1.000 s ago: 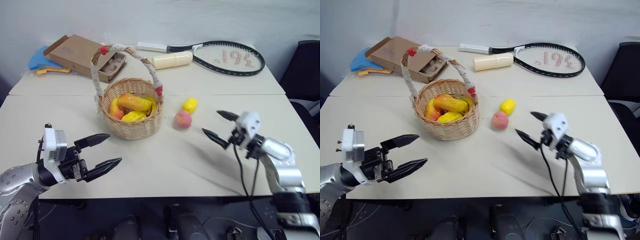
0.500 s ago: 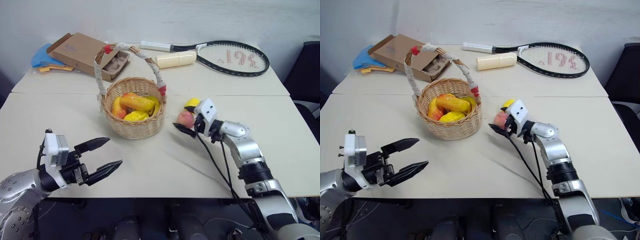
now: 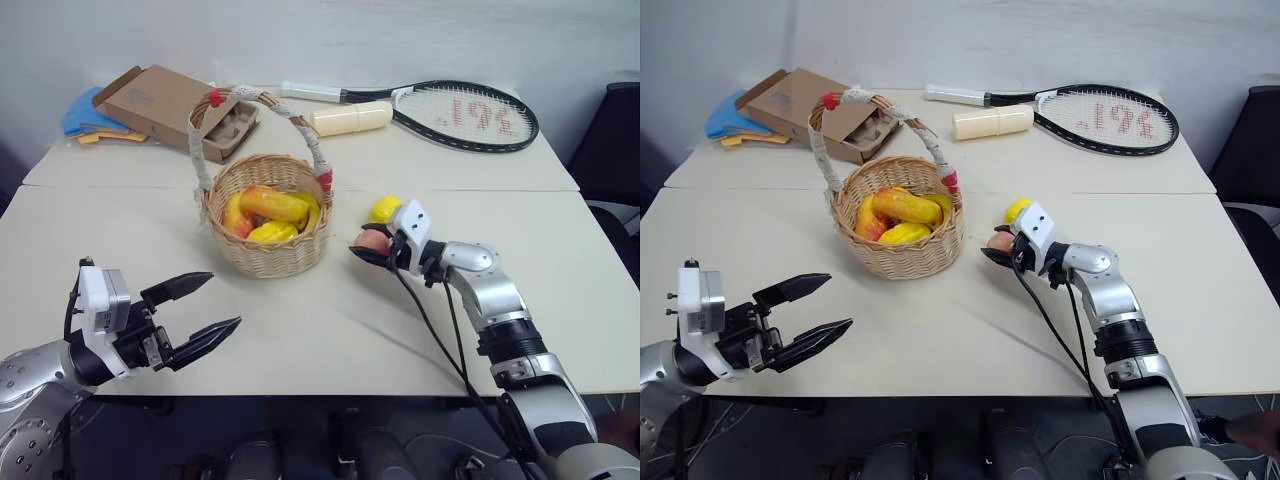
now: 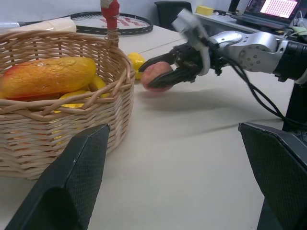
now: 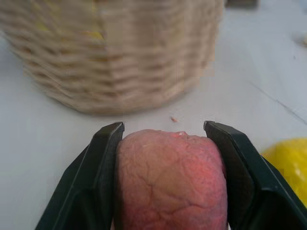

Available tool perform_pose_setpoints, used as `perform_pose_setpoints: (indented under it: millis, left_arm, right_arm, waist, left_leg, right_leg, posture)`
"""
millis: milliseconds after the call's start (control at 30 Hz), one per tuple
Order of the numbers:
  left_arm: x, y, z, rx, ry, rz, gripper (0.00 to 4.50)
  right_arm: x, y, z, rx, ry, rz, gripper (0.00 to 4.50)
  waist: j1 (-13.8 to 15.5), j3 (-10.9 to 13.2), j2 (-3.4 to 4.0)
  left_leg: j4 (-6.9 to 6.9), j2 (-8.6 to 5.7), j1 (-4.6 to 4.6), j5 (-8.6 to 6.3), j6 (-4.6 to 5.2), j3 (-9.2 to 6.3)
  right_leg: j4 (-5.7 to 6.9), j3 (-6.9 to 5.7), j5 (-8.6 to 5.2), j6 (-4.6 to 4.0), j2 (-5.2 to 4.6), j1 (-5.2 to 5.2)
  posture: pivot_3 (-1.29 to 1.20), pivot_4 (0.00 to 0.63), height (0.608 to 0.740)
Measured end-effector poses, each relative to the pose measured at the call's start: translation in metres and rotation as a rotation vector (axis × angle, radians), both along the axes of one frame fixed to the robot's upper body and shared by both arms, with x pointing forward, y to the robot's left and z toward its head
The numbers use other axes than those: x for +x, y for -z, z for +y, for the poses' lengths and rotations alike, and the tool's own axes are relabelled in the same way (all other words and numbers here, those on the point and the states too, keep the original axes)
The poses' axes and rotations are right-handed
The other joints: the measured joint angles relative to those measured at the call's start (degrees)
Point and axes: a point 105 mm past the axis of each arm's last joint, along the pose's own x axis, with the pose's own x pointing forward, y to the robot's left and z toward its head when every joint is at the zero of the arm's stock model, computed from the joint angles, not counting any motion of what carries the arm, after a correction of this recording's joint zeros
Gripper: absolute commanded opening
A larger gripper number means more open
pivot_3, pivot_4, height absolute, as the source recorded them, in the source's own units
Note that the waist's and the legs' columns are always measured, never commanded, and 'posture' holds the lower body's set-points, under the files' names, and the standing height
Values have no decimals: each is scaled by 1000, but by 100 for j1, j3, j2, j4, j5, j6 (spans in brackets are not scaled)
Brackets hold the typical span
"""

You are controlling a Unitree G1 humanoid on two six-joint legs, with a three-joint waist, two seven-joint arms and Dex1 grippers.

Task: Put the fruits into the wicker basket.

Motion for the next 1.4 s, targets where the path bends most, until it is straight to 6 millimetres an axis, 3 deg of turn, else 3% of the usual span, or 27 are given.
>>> perform_pose_setpoints:
  millis: [133, 233, 333, 400, 500, 700, 767, 900, 1033, 1167, 1400]
  left_arm:
    - [-1, -9, 15, -61, -102, -52, 4500]
    - [0, -15, 26, -109, -189, -98, 4500]
    - [-2, -13, 36, -162, -275, -114, 4500]
    - [-2, -10, 34, -171, -283, -108, 4500]
    - [-4, -8, 33, -179, -303, -105, 4500]
    - [-5, -7, 29, -168, -296, -106, 4500]
    - [-5, -7, 28, -169, -296, -104, 4500]
    - [-3, -9, 26, -168, -283, -114, 4500]
    - [0, -12, 21, -149, -244, -124, 4500]
    - [2, -17, 19, -132, -212, -142, 4500]
    - [7, -14, 11, -77, -116, -105, 4500]
  right_arm:
    - [-41, -54, 35, 102, -249, -82, 2299]
    - [-58, -76, 70, 154, -337, -94, 2299]
    - [-52, -83, 119, 194, -270, -115, 2299]
    - [-43, -78, 139, 197, -182, -107, 2299]
    - [-25, -68, 142, 167, -57, -100, 2299]
    - [-24, -61, 146, 125, -53, -160, 4356]
    - [-27, -66, 144, 148, -76, -189, 4457]
    - [-42, -69, 126, 206, -170, -253, 4457]
    - [-57, -51, 86, 191, -211, -262, 4457]
    - [-63, -13, 21, 123, -124, -182, 4457]
    - [-65, 59, -101, 29, 255, -3, 4457]
  waist:
    - [-14, 3, 5]
    - [-19, 2, 4]
    - [-114, 0, 0]
    - [-117, -3, -5]
    - [-72, -9, -14]
    - [-100, -13, -21]
    - [-119, -13, -21]
    - [-116, -13, -21]
    - [-43, -14, -23]
    - [46, -14, -23]
    - [25, -13, -22]
  left_leg:
    - [2, 13, 3, -3, -5, -2]
    - [2, 14, 5, -3, -6, -3]
    - [2, 15, 5, -3, -8, -1]
    - [1, 15, -2, -2, -11, -4]
    - [11, 7, -18, -6, -4, -6]
    - [7, -5, -18, -14, 12, -5]
    - [5, -5, -17, -14, 12, -5]
    - [4, -5, -16, -15, 12, -6]
    - [6, -7, -15, -17, 16, -7]
    - [5, -11, -13, -19, 20, -6]
    - [2, -10, 4, -18, 20, 0]
  right_leg:
    - [3, -3, 0, 0, 9, 1]
    - [4, -3, 2, -3, 11, 2]
    - [6, -3, 4, -7, 11, -1]
    - [5, -5, 4, -9, 11, -7]
    - [-8, -8, 4, -8, -3, -8]
    - [-10, -13, 4, -6, -19, -8]
    - [-8, -14, 4, -6, -19, -8]
    - [-9, -15, 4, -5, -18, -5]
    - [-16, -14, 5, -2, -19, 1]
    - [-22, -12, 5, 0, -20, 5]
    - [-17, -3, 4, 0, -10, 14]
  posture:
    - [0, 150, 740]
    - [0, 150, 740]
    - [0, 150, 740]
    - [0, 150, 740]
    - [0, 150, 740]
    - [0, 150, 740]
    - [0, 150, 740]
    - [0, 150, 740]
    - [0, 150, 740]
    - [0, 150, 740]
    - [0, 150, 740]
